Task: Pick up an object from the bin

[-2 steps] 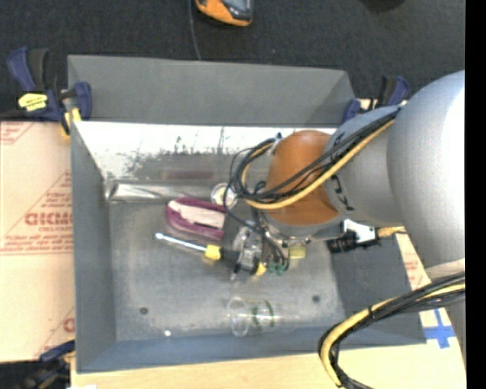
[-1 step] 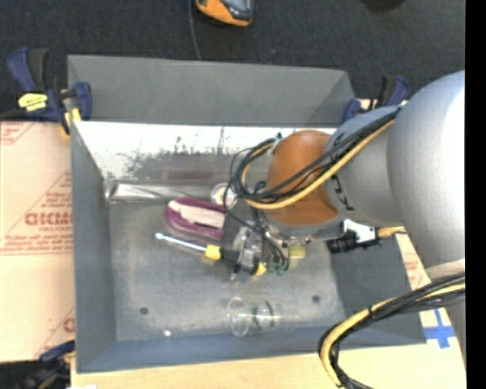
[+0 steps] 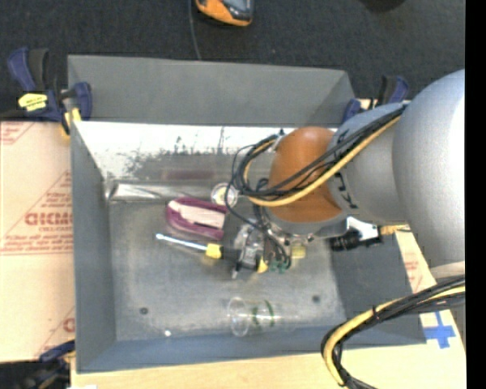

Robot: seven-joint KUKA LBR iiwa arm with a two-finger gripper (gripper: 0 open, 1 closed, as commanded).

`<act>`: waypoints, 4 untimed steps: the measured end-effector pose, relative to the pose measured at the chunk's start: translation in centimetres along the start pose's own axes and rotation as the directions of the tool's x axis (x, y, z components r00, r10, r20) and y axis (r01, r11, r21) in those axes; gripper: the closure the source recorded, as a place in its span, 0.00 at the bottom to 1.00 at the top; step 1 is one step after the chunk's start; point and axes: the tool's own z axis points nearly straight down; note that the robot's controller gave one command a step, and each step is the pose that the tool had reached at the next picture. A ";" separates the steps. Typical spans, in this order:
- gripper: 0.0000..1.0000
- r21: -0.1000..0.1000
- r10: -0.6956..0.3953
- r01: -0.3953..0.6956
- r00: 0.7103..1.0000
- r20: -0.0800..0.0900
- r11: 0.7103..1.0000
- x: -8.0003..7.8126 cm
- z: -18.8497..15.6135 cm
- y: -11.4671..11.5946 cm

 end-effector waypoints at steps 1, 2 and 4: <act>1.00 0.003 0.000 0.000 1.000 -0.010 1.000 0.2 -3.2 -0.1; 1.00 0.003 -0.002 0.002 1.000 -0.009 1.000 0.1 -8.0 -0.1; 1.00 0.000 -0.004 0.004 1.000 -0.001 1.000 -0.1 -11.7 -0.1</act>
Offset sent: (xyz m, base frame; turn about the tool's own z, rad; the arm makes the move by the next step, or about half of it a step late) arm -0.0029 -0.0004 0.1173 0.0005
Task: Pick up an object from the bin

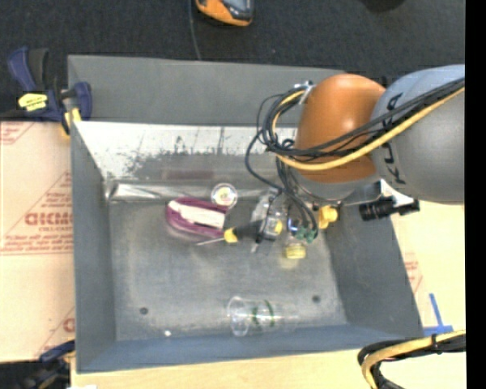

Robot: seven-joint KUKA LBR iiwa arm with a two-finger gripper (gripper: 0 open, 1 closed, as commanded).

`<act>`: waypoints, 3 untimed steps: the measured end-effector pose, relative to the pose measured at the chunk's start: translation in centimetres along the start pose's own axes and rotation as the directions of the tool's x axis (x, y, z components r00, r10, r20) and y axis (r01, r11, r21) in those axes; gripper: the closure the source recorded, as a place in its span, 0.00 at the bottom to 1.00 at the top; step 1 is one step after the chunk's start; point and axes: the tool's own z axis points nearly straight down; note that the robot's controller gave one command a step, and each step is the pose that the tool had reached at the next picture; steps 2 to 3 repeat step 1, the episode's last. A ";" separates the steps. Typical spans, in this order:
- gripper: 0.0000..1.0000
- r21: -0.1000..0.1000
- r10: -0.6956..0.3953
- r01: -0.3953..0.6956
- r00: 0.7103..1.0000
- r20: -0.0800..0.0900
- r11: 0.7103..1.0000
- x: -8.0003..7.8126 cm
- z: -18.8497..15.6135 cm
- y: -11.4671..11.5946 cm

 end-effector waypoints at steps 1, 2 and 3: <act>1.00 -0.001 0.000 0.000 1.000 0.001 1.000 -0.1 -1.2 0.0; 1.00 -0.001 0.000 0.000 1.000 0.001 1.000 -0.1 -1.2 0.0; 1.00 -0.001 0.000 0.000 1.000 0.001 1.000 -0.1 -1.2 0.0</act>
Offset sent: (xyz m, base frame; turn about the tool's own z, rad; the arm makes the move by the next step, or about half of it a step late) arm 0.0001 -0.0002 0.0465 -0.0004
